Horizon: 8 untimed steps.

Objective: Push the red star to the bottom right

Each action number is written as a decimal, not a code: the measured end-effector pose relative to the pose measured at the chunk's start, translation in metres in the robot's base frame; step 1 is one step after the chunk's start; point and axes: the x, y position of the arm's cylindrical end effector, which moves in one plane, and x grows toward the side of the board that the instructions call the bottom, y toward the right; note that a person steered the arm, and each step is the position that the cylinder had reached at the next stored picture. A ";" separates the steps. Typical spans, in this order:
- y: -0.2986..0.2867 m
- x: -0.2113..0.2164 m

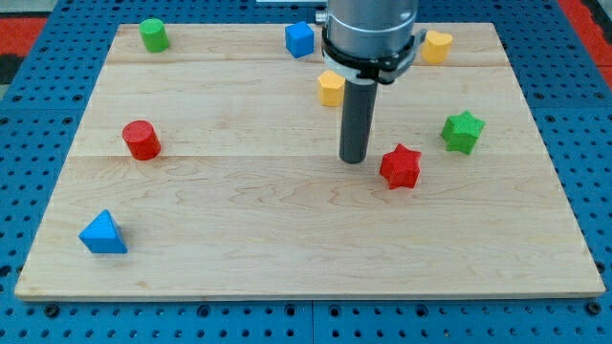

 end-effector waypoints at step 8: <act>0.080 0.068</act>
